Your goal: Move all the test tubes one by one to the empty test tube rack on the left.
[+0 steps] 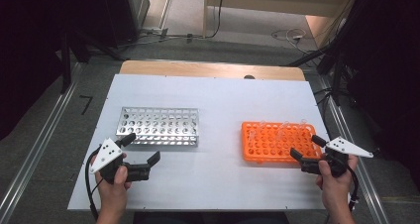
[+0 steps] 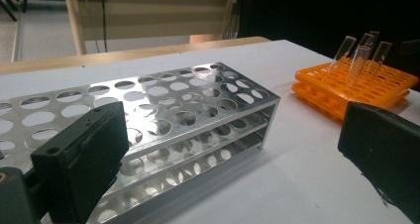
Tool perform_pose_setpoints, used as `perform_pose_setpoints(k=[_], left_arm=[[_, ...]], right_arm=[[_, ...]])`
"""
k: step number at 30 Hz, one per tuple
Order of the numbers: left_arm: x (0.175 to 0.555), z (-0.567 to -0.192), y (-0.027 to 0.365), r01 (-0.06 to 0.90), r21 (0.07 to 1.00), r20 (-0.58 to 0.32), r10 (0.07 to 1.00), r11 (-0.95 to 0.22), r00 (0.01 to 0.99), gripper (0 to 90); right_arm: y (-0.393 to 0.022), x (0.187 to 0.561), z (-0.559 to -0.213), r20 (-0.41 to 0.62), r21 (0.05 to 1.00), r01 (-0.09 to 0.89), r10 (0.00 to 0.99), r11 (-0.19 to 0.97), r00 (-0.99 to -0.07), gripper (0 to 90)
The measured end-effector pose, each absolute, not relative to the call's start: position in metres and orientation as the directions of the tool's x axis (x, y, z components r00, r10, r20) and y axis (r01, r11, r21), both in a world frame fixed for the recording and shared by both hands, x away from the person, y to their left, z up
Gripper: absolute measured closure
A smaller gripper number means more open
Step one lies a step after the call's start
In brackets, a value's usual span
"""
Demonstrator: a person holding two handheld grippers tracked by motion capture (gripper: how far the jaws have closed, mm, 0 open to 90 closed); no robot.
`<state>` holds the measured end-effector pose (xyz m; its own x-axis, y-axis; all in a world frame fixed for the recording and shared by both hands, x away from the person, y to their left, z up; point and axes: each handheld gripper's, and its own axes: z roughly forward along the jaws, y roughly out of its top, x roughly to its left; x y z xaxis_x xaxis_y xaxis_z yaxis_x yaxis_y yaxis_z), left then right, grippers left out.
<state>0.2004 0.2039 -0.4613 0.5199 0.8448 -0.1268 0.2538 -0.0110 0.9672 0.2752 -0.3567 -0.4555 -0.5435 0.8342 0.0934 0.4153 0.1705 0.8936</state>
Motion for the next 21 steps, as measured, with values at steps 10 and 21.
perform_pose_setpoints(k=[10,21], left_arm=[[0.203,-0.459,0.201,0.260,0.966,-0.140,0.844,0.001,0.518,0.0],[0.206,-0.459,0.197,0.263,0.965,-0.141,0.838,-0.003,0.527,0.0]], right_arm=[[-0.360,0.285,-0.450,0.138,0.880,0.461,0.871,0.111,-0.472,22.4],[-0.355,0.314,-0.455,0.117,0.836,0.537,0.919,0.113,-0.375,50.6]])
